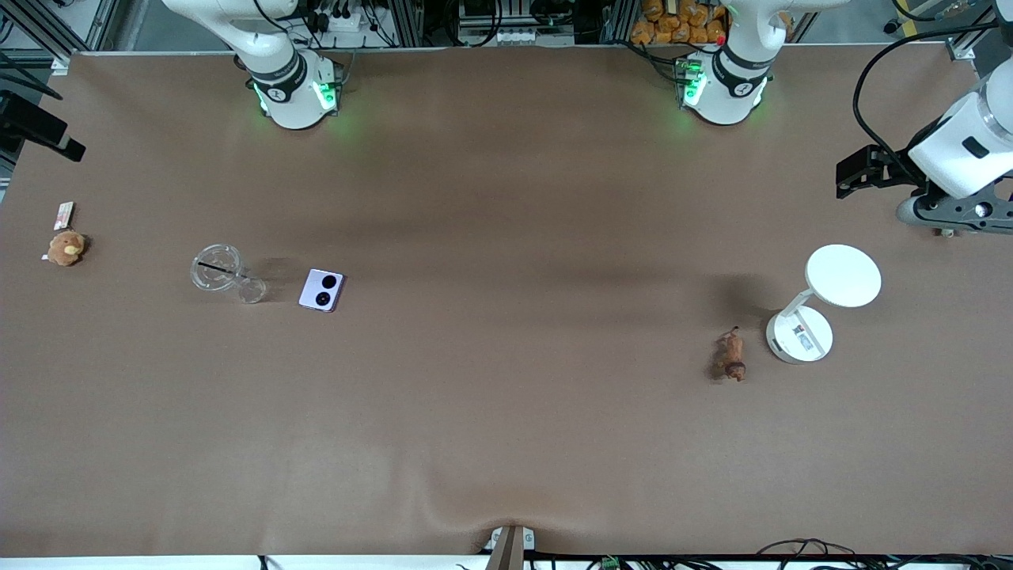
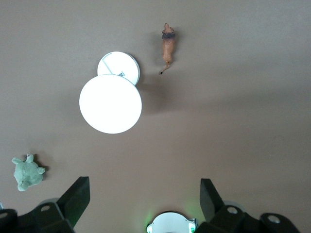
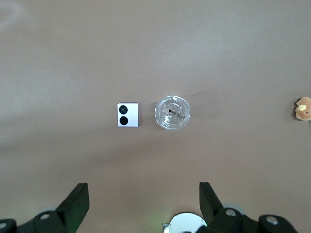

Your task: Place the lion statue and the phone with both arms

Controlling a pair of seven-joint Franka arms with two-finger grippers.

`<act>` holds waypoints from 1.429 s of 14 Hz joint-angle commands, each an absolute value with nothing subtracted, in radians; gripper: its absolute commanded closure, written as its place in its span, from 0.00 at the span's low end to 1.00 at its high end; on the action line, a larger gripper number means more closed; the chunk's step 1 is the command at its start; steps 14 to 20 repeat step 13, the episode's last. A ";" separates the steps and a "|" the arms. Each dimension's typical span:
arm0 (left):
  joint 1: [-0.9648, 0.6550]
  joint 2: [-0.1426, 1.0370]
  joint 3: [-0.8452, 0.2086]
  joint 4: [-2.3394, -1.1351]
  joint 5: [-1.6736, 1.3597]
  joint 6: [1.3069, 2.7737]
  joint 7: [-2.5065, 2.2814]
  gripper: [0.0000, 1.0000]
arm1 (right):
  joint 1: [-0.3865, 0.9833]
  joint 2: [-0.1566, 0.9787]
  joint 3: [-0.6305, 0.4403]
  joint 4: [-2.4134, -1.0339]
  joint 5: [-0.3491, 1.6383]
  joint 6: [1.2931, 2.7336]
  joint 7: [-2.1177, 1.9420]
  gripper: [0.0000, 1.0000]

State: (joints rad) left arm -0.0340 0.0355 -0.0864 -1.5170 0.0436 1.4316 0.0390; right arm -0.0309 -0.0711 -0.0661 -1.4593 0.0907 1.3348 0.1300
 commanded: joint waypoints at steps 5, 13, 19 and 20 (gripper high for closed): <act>-0.011 0.034 -0.089 -1.493 0.023 1.424 0.012 0.00 | 0.001 -0.086 -0.031 -1.477 -0.027 1.348 0.089 0.00; -0.011 0.035 -0.089 -1.493 0.023 1.424 0.012 0.00 | 0.023 -0.080 -0.032 -1.482 -0.023 1.345 0.089 0.00; -0.011 0.035 -0.089 -1.493 0.023 1.424 0.012 0.00 | 0.023 -0.080 -0.032 -1.482 -0.023 1.345 0.089 0.00; -0.011 0.035 -0.089 -1.493 0.023 1.424 0.012 0.00 | 0.023 -0.080 -0.032 -1.482 -0.023 1.345 0.089 0.00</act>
